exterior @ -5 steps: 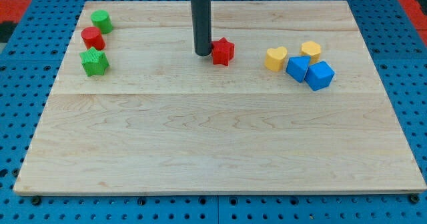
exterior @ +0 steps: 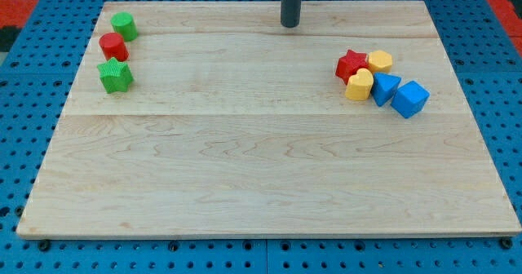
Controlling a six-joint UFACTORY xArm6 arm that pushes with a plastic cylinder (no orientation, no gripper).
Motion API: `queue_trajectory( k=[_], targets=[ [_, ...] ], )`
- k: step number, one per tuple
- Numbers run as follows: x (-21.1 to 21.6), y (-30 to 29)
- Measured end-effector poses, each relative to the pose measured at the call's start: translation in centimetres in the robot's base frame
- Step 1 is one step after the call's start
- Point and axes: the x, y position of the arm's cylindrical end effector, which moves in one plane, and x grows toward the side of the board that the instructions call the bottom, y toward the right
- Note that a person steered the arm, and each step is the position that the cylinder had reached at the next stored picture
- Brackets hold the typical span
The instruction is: Move your arm to the top center
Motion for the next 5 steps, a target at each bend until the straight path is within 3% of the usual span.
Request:
queue_trajectory(
  k=[1, 5],
  targets=[
    [-3.15, 0.14],
    [-3.64, 0.12]
  ],
)
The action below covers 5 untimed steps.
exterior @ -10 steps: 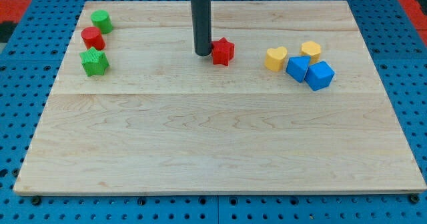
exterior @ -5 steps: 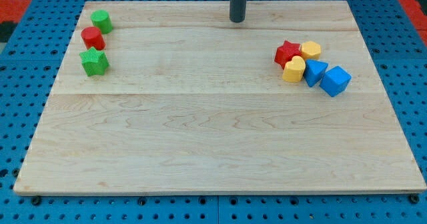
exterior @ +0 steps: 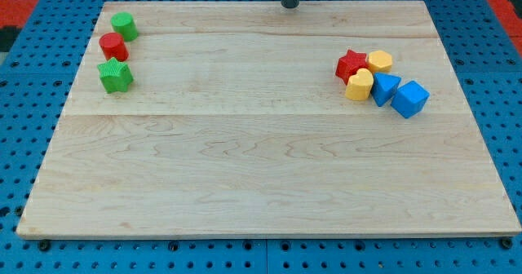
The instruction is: Move your arm to the top center
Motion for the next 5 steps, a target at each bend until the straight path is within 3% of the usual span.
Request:
queue_trajectory(
  k=[4, 5],
  targets=[
    [-0.1, -0.2],
    [-0.2, -3.2]
  ],
)
